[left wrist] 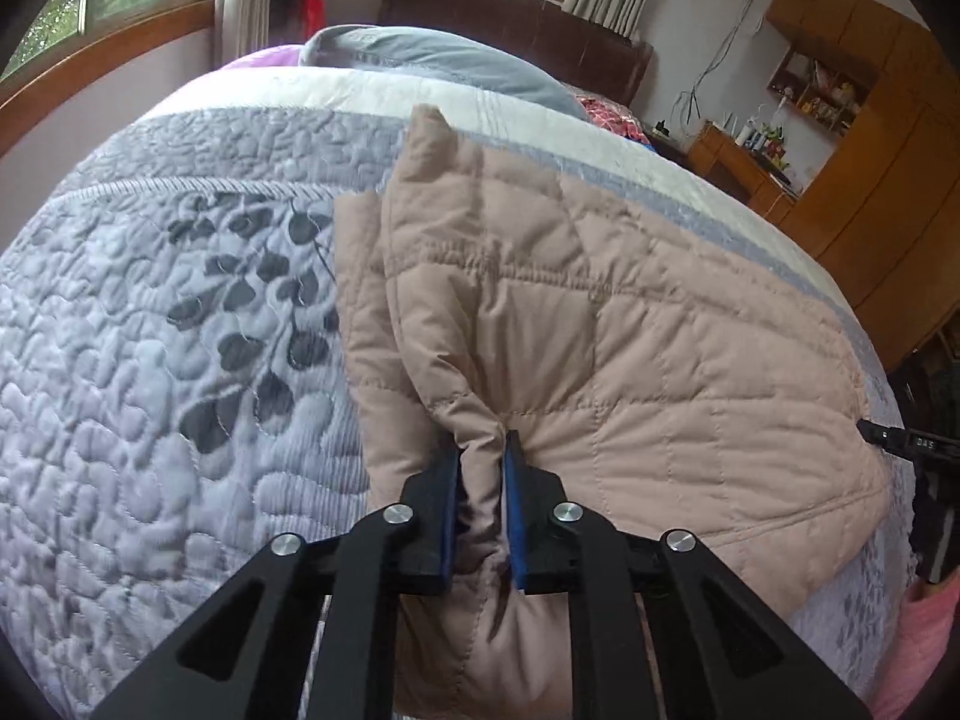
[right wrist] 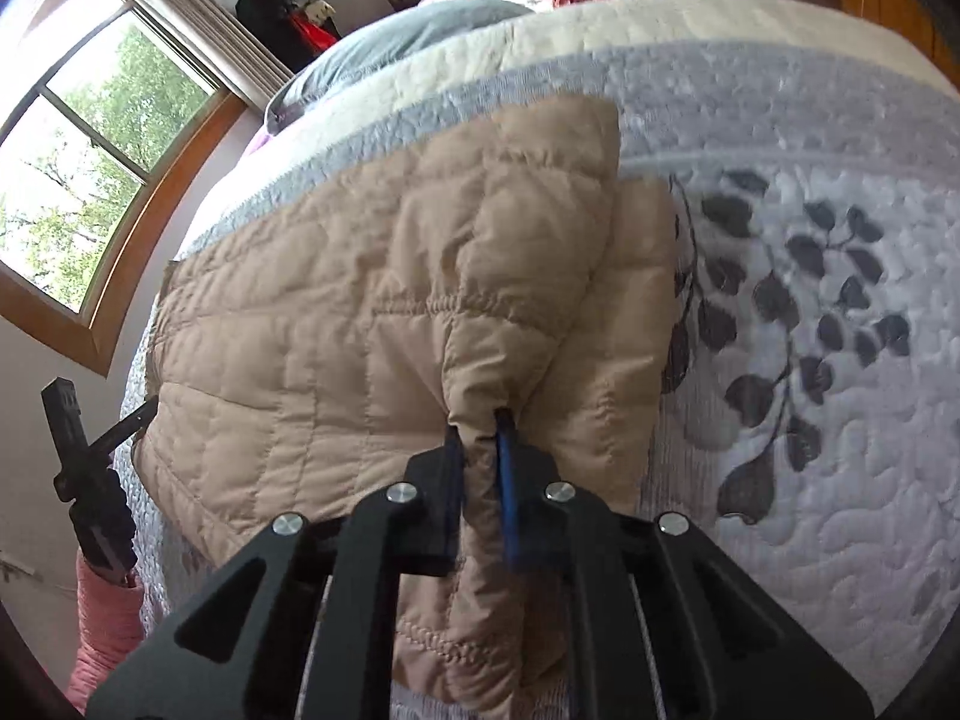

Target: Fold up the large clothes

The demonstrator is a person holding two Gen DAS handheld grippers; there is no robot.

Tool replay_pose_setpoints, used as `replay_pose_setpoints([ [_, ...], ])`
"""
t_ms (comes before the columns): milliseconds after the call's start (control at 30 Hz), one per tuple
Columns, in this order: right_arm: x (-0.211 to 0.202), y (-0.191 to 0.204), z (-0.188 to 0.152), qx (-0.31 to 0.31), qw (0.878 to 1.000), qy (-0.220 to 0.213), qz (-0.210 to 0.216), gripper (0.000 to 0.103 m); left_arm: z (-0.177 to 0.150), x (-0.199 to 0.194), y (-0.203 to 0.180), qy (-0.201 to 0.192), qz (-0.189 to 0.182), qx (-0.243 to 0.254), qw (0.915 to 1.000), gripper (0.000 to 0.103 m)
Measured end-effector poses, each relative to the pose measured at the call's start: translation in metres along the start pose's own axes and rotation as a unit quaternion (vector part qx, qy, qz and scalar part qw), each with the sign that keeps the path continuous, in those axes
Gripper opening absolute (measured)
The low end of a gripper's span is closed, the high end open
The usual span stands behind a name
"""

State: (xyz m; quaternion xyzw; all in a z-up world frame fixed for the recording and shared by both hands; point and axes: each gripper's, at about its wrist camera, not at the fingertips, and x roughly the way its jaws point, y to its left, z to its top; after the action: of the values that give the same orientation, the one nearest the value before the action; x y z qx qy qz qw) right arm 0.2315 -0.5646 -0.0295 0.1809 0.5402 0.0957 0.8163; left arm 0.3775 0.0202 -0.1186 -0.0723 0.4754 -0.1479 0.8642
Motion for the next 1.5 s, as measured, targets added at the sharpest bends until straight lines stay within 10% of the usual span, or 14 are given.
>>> replay_pose_setpoints([
  [300, -0.013, 0.016, -0.007, -0.003, 0.998, -0.012, -0.061, 0.024, 0.01, -0.011, -0.008, 0.015, 0.029, -0.01, 0.9994, 0.023],
  [533, -0.073, 0.065, -0.022, -0.026, 0.989, -0.087, -0.121, 0.027, 0.02, -0.072, -0.045, -0.059, 0.053, 0.0, 0.9968, 0.031],
  [833, -0.012, 0.127, -0.018, -0.047, 0.995, -0.011, -0.088, 0.027, 0.016, -0.004, -0.135, 0.019, 0.033, 0.074, 0.9966, 0.031],
  [1500, 0.051, 0.129, -0.03, -0.042, 0.99, -0.004, -0.136, 0.024, -0.01, 0.035, -0.134, 0.033, 0.037, 0.107, 0.993, 0.032],
])
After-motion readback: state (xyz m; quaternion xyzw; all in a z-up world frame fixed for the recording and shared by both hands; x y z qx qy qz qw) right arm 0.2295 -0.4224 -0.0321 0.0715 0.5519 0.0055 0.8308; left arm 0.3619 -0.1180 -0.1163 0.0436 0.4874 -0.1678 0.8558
